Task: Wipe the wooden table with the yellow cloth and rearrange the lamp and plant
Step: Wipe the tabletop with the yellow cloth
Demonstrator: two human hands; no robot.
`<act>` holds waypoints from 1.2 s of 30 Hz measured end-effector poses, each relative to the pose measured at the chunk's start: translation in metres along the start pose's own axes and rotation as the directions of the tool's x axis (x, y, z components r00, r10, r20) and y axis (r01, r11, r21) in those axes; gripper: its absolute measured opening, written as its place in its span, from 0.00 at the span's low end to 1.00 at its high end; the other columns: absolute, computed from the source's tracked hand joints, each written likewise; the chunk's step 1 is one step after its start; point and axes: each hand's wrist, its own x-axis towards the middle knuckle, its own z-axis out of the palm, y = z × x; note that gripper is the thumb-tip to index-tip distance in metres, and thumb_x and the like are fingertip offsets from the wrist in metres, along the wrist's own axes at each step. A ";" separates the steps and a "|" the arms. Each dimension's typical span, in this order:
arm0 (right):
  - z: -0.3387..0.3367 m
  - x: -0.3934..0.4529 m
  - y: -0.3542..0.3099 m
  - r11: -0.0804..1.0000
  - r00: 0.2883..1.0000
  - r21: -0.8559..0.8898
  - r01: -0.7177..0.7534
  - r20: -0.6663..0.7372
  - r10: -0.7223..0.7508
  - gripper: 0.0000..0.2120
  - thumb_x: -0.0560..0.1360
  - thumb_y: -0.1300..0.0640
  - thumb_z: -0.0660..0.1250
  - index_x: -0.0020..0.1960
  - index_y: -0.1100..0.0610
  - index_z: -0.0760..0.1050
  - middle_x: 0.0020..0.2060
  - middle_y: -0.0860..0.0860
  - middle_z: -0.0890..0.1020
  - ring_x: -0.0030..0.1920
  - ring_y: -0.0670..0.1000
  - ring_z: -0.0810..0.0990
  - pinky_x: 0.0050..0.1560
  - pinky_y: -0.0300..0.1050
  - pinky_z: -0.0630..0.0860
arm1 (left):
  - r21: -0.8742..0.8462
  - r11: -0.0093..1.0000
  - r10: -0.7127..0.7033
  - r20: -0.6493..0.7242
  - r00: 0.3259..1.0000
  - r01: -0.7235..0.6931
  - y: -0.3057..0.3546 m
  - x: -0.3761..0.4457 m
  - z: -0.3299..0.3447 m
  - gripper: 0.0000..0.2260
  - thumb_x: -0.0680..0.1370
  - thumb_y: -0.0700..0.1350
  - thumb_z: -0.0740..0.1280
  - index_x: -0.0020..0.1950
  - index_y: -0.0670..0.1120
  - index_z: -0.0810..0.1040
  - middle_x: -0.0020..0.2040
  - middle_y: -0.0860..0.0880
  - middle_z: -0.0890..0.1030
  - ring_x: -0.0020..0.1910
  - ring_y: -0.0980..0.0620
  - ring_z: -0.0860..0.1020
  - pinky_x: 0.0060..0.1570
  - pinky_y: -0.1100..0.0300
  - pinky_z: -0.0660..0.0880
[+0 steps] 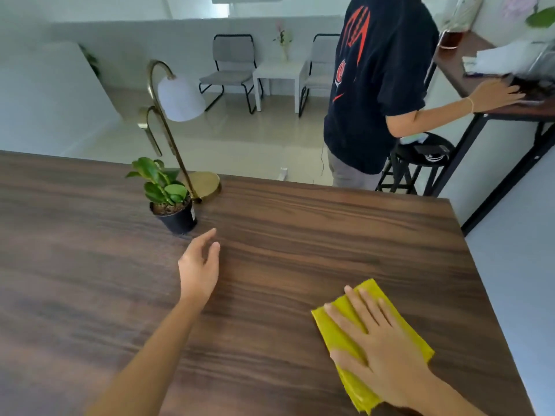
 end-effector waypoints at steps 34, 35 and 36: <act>0.025 0.257 -0.234 0.906 0.901 0.021 -0.422 0.118 0.417 0.32 0.75 0.28 0.39 0.77 0.35 0.41 0.79 0.56 0.42 0.78 0.62 0.40 0.75 0.64 0.40 | 0.523 0.837 0.141 0.083 0.987 -0.163 -0.149 -0.040 -0.159 0.17 0.80 0.42 0.57 0.68 0.41 0.71 0.71 0.41 0.69 0.74 0.44 0.61 0.72 0.43 0.51; 0.031 0.238 -0.251 0.941 0.936 0.005 -0.337 0.108 0.335 0.33 0.74 0.27 0.37 0.77 0.35 0.41 0.79 0.55 0.42 0.78 0.61 0.41 0.75 0.63 0.39 | 0.521 0.837 0.145 0.083 0.986 -0.167 -0.149 -0.040 -0.160 0.17 0.80 0.41 0.58 0.68 0.41 0.71 0.71 0.41 0.69 0.74 0.44 0.62 0.72 0.42 0.52; 0.035 0.209 -0.266 0.968 0.965 -0.001 -0.250 0.085 0.250 0.34 0.72 0.27 0.36 0.77 0.34 0.41 0.79 0.54 0.42 0.79 0.60 0.41 0.75 0.61 0.39 | 0.520 0.837 0.148 0.085 0.985 -0.170 -0.148 -0.040 -0.160 0.17 0.79 0.40 0.58 0.68 0.41 0.71 0.71 0.40 0.69 0.73 0.43 0.62 0.72 0.41 0.52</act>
